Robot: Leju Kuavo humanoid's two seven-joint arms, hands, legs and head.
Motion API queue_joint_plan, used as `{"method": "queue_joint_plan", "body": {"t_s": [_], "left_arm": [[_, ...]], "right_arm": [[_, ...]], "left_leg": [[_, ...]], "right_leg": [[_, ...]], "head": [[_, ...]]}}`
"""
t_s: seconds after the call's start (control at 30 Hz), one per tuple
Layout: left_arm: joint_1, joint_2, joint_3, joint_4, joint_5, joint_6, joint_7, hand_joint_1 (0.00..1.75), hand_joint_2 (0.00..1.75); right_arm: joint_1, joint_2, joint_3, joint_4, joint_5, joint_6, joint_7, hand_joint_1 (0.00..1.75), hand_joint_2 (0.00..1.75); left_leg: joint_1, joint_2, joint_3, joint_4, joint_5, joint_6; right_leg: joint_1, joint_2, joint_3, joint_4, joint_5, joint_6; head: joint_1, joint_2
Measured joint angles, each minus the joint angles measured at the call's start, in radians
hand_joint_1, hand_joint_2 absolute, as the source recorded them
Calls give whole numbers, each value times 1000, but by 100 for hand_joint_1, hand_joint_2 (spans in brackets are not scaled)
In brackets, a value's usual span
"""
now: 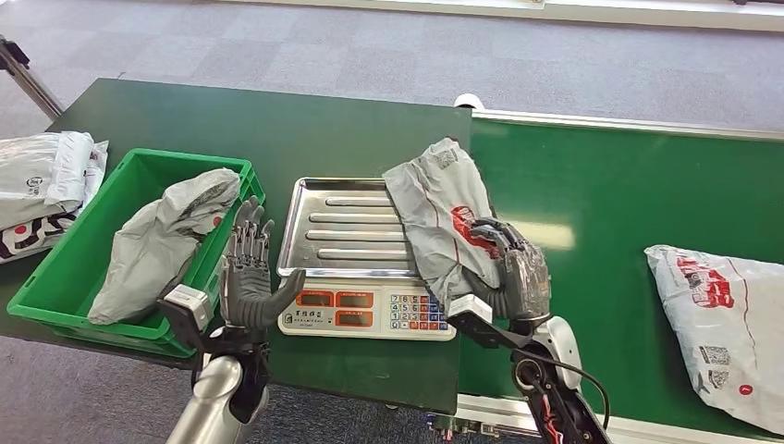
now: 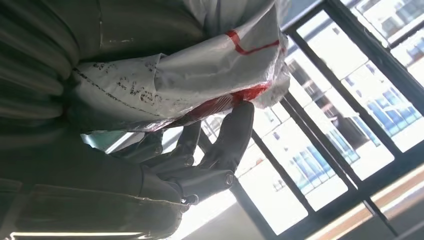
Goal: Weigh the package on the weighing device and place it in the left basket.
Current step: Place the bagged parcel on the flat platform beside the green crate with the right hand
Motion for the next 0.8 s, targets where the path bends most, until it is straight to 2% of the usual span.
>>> {"method": "queue_joint_plan", "body": {"t_s": [0.13,0.3,0.5,0.6,0.63,0.73,0.77,0.8], "left_arm": [[-3,3,-7,12,6,4,-1,0,175],[-3,4,-17,26,8,10,-1,0,175],[-3,6,-30,32,17,21,3,0,175],[-4,7,-36,34,21,26,5,0,175],[-4,7,-39,36,23,27,6,0,175],[-4,8,-47,39,25,31,6,0,175],[-4,8,-49,40,25,32,6,0,175],[-4,9,-50,40,25,34,6,0,175]], "right_arm": [[-44,25,17,101,-76,107,12,175,175],[-70,40,12,169,-269,338,38,175,175],[-85,42,7,195,-412,476,36,175,175],[-88,42,2,205,-532,586,22,175,175],[-87,42,-1,207,-573,620,18,161,175],[-87,42,-4,212,-654,666,14,31,175],[-87,42,-4,213,-666,663,15,2,175],[-87,42,-4,214,-674,656,16,1,175]], "left_leg": [[0,0,0,0,0,0],[0,0,0,0,0,0],[0,0,0,0,0,0],[0,0,0,0,0,0],[0,0,0,0,0,0],[0,0,0,0,0,0],[0,0,0,0,0,0],[0,0,0,0,0,0]], "right_leg": [[0,0,0,0,0,0],[0,0,0,0,0,0],[0,0,0,0,0,0],[0,0,0,0,0,0],[0,0,0,0,0,0],[0,0,0,0,0,0],[0,0,0,0,0,0],[0,0,0,0,0,0]], "head": [[0,0],[0,0],[0,0],[0,0],[0,0],[0,0],[0,0],[0,0]]}}
